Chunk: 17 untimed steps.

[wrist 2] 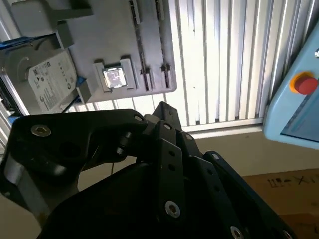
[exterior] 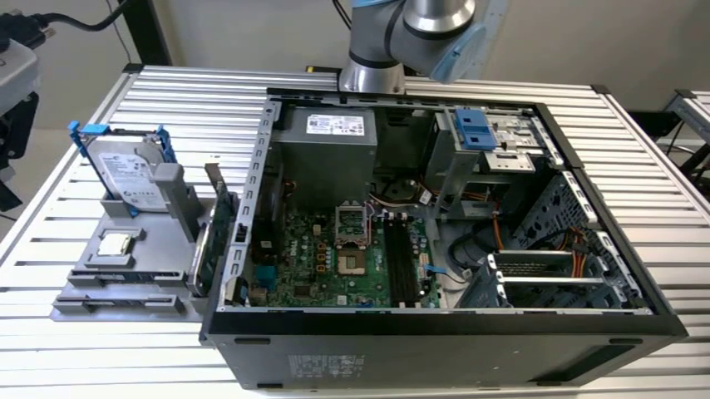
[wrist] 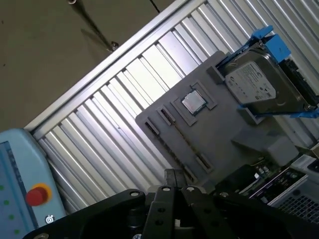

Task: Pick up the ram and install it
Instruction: 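Pick up the ram and move it above insertion slot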

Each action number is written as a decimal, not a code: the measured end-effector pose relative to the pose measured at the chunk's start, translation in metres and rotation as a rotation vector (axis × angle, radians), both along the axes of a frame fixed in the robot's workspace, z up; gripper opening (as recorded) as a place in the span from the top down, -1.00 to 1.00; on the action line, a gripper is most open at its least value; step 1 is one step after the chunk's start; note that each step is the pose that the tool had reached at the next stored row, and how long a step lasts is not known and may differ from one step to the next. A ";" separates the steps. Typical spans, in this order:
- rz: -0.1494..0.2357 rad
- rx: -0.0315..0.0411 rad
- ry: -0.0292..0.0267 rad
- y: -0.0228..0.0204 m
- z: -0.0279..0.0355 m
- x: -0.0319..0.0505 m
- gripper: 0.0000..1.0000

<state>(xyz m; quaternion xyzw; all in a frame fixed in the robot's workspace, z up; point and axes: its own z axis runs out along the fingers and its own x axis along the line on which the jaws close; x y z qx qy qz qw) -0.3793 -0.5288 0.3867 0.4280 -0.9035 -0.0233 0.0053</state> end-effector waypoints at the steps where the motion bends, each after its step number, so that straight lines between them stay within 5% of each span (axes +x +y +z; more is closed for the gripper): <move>1: 0.015 0.0001 -0.0001 0.0000 0.0000 0.0000 1.00; 7: 0.112 0.0001 -0.0001 0.0000 0.0000 0.0000 1.00; 11: 0.181 -0.0005 -0.0065 0.0000 -0.0003 0.0000 1.00; 17: 0.259 -0.0045 -0.0511 0.0000 -0.0018 0.0000 1.00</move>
